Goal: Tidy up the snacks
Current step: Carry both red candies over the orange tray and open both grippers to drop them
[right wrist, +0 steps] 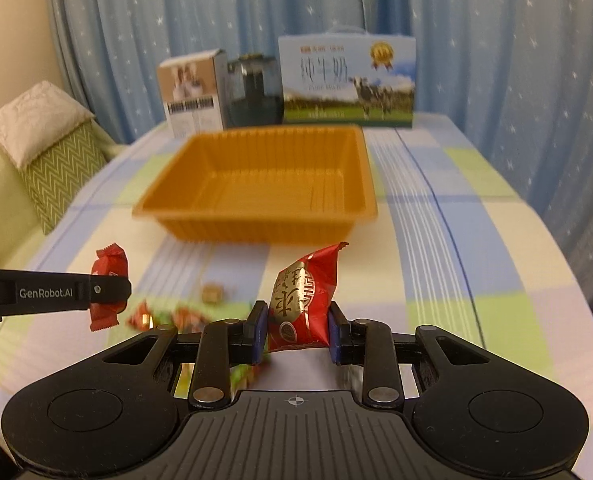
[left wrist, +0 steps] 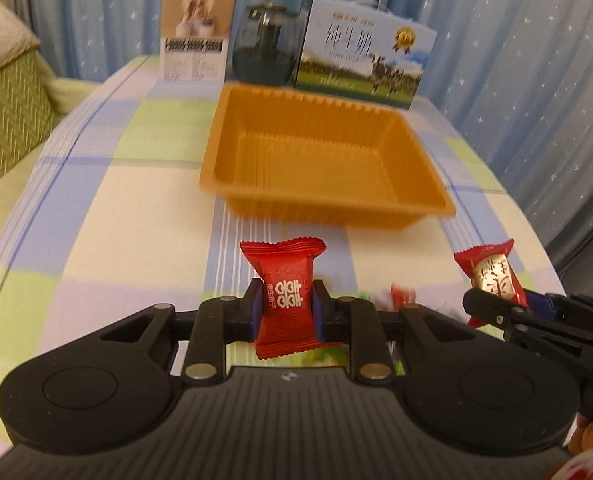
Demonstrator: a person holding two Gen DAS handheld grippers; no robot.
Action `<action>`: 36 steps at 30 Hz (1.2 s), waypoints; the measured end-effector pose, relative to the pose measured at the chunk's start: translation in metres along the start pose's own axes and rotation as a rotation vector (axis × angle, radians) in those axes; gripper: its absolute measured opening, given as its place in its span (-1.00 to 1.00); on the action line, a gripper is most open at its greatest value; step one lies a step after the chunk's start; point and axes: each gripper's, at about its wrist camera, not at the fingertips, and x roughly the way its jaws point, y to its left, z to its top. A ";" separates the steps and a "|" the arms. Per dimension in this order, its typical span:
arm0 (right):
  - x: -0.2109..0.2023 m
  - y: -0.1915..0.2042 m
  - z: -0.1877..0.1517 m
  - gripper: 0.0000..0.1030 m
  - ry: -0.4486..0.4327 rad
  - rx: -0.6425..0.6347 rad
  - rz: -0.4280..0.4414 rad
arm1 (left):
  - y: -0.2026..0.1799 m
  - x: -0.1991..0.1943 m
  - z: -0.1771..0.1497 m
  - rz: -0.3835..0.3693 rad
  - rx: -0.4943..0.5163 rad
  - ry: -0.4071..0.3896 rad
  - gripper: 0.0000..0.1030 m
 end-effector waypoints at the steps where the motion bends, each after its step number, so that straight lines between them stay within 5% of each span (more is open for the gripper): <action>1: 0.003 -0.001 0.008 -0.41 -0.010 -0.003 0.001 | -0.001 0.002 0.007 -0.002 0.006 -0.008 -0.57; 18: 0.101 -0.020 0.108 -0.41 0.004 0.051 0.038 | 0.005 0.074 0.111 -0.032 0.026 -0.032 -0.57; 21: 0.114 -0.021 0.111 -0.41 0.021 0.060 0.038 | 0.007 0.089 0.117 -0.035 0.025 -0.019 -0.57; 24: 0.122 -0.023 0.110 -0.41 0.033 0.069 0.038 | 0.014 0.098 0.119 -0.040 0.008 -0.010 -0.32; 36: 0.132 -0.026 0.111 -0.39 0.028 0.095 0.070 | 0.038 0.074 0.098 -0.017 -0.063 -0.044 -0.16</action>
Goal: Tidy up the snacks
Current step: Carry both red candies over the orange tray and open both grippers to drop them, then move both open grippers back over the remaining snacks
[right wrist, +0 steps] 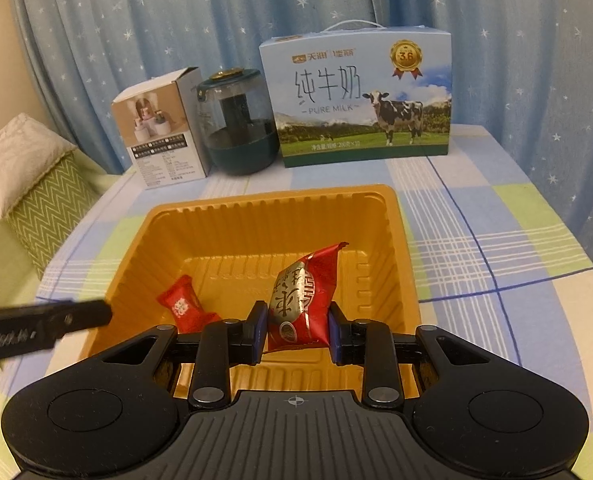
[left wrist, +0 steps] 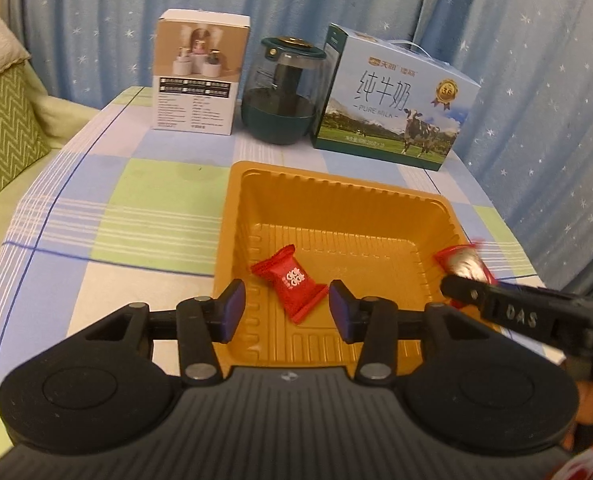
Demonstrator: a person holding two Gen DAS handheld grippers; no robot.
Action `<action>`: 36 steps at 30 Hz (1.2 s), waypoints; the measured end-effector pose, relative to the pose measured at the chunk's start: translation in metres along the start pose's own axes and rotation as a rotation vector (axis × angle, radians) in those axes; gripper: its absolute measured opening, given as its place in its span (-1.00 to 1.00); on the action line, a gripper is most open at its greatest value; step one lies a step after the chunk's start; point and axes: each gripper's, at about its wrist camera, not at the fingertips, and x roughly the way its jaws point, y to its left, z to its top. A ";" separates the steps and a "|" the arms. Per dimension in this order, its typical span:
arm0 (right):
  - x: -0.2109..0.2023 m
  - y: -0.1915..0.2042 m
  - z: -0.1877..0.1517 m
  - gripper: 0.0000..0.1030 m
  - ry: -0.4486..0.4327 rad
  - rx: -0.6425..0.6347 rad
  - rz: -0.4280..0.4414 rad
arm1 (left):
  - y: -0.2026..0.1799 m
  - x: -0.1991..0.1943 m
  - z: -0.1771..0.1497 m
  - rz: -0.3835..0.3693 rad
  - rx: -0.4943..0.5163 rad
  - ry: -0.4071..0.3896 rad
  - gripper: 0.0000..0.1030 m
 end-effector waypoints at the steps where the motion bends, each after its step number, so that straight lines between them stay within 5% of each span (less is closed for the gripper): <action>1: 0.001 0.000 0.001 -0.35 -0.005 0.000 0.020 | 0.001 -0.004 -0.002 0.003 -0.007 -0.002 -0.14; 3: 0.002 -0.002 0.001 0.44 -0.002 0.009 0.027 | 0.003 -0.011 -0.006 0.010 -0.019 -0.005 -0.09; 4: -0.001 -0.003 0.000 0.47 -0.014 0.018 0.028 | 0.004 -0.014 -0.009 0.010 -0.024 -0.005 -0.06; 11: -0.038 -0.013 -0.019 0.47 -0.014 0.052 -0.013 | 0.009 -0.046 -0.036 0.008 -0.077 -0.016 0.07; 23: -0.147 -0.027 -0.100 0.47 -0.030 0.204 -0.061 | -0.003 -0.117 -0.091 0.031 -0.090 -0.020 0.23; 36: -0.222 -0.010 -0.168 0.47 -0.032 0.101 -0.118 | -0.023 -0.161 -0.144 0.016 -0.036 0.021 0.33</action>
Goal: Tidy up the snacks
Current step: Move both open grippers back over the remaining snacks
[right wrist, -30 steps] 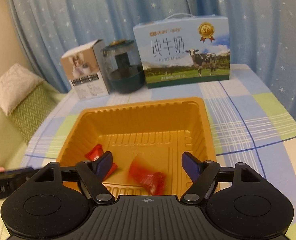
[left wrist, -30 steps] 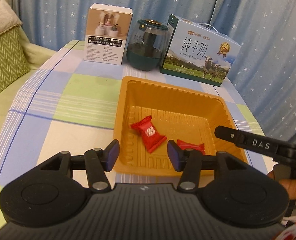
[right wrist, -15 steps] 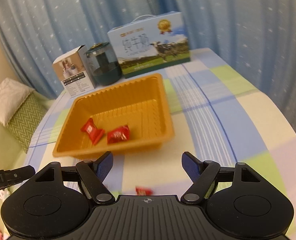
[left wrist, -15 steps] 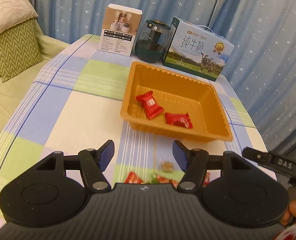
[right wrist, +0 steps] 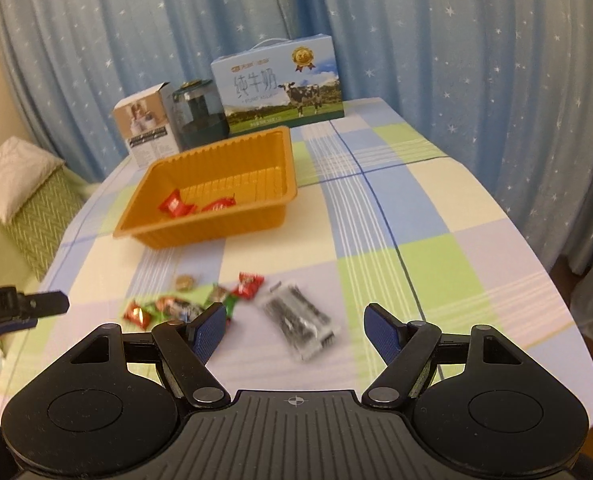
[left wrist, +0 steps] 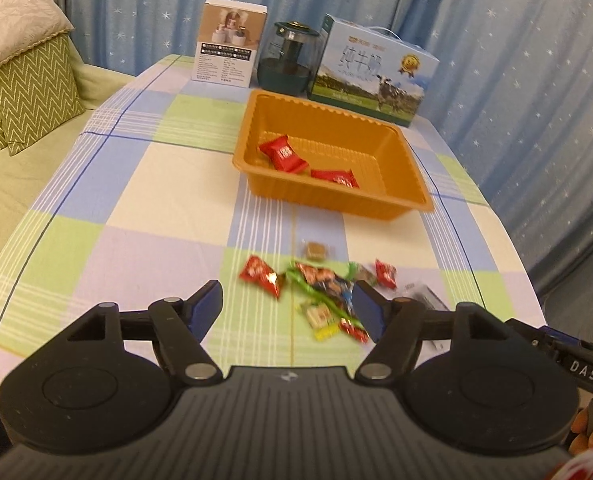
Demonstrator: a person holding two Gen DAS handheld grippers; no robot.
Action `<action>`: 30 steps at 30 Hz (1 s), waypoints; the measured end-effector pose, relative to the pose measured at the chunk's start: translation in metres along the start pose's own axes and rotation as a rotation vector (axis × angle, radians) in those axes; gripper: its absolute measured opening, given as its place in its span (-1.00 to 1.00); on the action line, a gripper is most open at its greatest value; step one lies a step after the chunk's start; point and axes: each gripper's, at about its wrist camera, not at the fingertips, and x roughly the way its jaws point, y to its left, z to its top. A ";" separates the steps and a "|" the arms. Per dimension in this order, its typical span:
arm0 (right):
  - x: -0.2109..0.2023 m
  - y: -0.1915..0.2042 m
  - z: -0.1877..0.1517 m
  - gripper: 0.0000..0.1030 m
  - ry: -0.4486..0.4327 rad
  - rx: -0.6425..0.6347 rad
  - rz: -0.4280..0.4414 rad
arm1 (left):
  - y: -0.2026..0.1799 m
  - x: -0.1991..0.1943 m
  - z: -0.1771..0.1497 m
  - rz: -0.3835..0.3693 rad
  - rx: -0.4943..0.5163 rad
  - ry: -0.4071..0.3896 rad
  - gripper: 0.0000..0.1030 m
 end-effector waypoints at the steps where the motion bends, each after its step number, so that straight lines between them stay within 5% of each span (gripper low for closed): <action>1: -0.002 0.000 -0.003 0.47 0.002 -0.003 0.002 | -0.001 -0.002 -0.003 -0.002 0.007 0.001 0.33; 14: -0.011 -0.002 -0.015 0.47 0.014 -0.033 -0.006 | -0.010 -0.017 -0.026 -0.004 0.048 0.021 0.38; 30: 0.019 -0.015 -0.013 0.47 0.043 -0.063 -0.016 | -0.014 0.015 -0.032 0.022 0.063 0.072 0.41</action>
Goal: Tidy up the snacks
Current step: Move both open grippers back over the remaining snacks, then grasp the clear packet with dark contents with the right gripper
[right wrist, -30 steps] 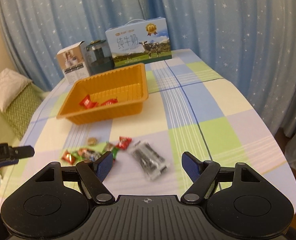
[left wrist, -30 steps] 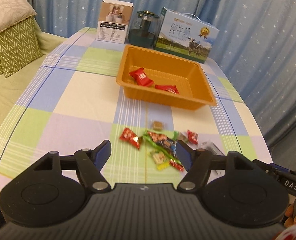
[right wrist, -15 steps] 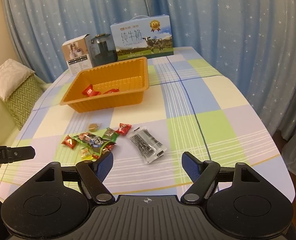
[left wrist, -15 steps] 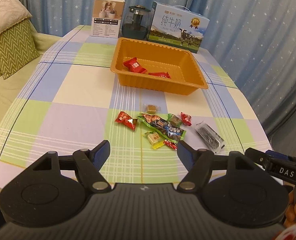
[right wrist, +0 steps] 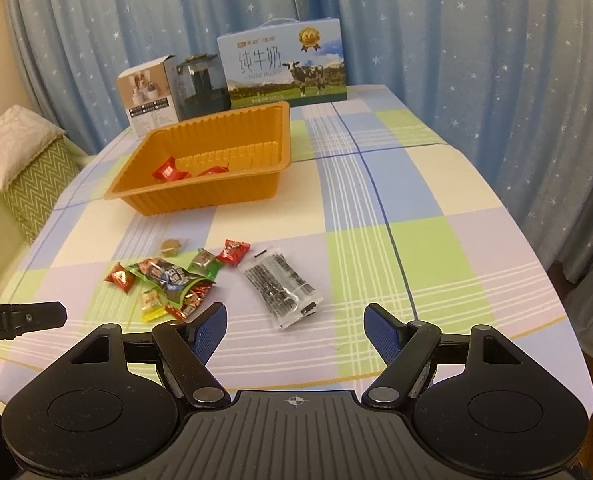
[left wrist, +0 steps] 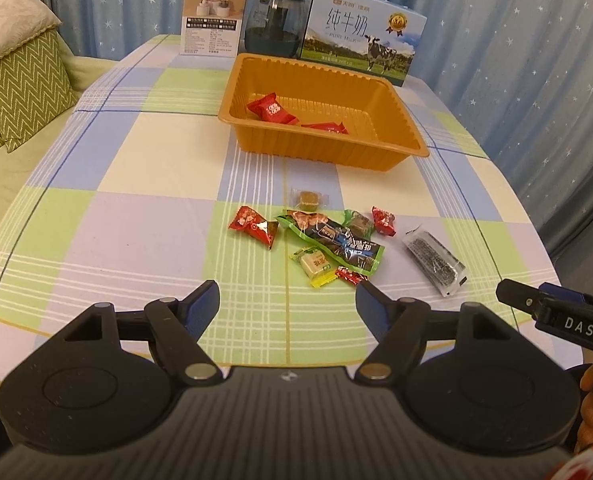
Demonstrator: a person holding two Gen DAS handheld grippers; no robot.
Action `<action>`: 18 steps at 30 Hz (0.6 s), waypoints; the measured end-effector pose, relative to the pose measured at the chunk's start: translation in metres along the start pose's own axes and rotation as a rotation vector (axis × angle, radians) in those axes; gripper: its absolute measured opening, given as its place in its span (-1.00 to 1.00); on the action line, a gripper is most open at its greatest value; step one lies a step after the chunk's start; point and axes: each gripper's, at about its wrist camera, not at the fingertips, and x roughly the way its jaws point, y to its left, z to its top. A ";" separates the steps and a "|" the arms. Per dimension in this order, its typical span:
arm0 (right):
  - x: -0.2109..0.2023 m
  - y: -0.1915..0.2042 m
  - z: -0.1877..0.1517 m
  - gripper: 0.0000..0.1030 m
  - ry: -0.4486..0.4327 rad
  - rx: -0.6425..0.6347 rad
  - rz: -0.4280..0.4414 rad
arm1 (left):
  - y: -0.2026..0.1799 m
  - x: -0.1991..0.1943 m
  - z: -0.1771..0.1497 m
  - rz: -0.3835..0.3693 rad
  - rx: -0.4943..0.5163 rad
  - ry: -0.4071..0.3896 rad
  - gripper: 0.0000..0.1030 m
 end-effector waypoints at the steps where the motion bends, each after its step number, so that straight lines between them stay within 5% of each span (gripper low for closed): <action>1: 0.004 0.000 0.000 0.47 0.003 -0.007 0.000 | 0.000 0.003 0.000 0.001 0.000 0.004 0.41; 18: 0.085 0.003 0.014 0.46 0.080 -0.191 0.045 | 0.007 0.052 0.005 0.007 -0.026 0.057 0.40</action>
